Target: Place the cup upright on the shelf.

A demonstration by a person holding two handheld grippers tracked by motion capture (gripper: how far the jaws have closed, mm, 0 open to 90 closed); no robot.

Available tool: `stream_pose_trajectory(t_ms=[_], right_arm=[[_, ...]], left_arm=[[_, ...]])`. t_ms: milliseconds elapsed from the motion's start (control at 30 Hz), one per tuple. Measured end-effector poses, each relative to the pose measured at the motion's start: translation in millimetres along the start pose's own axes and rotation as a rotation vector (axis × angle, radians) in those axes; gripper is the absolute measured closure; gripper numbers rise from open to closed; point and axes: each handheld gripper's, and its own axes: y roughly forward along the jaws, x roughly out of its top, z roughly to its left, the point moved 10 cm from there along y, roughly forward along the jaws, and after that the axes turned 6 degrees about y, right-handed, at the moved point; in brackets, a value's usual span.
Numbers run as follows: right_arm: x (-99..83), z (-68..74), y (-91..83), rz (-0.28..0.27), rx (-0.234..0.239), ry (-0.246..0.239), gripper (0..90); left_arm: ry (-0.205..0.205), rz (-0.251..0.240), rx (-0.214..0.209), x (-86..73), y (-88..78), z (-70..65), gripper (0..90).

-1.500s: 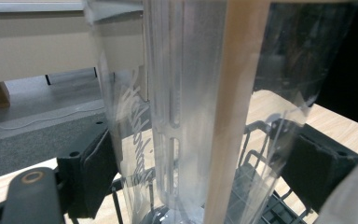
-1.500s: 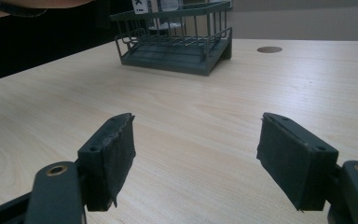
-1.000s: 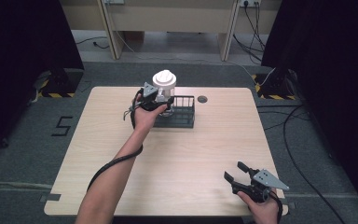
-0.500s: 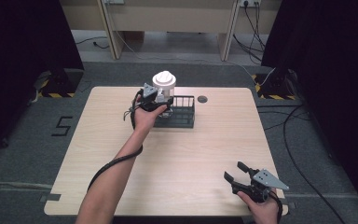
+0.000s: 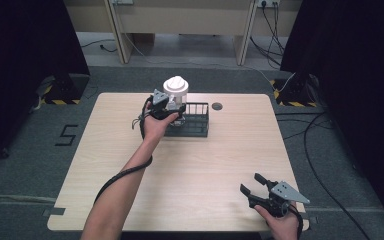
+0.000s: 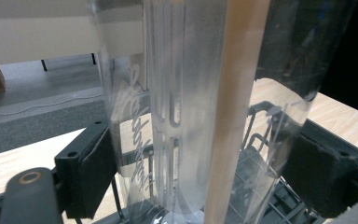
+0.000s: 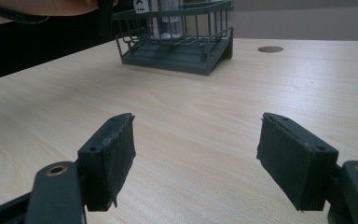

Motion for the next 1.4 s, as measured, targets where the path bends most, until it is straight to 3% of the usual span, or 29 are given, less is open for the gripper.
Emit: stream_pose_trajectory(t_ms=[700, 1400], right_arm=[[0.0, 0.1, 0.1, 0.001, 0.0, -0.002, 27.6], [0.1, -0.6, 0.2, 0.001, -0.002, -0.003, 27.5]], left_arm=[[0.048, -0.014, 0.0, 4.1, -5.9, -4.9, 14.1], [0.051, -0.02, 0.01, 1.7, -19.9, -3.4, 14.1]])
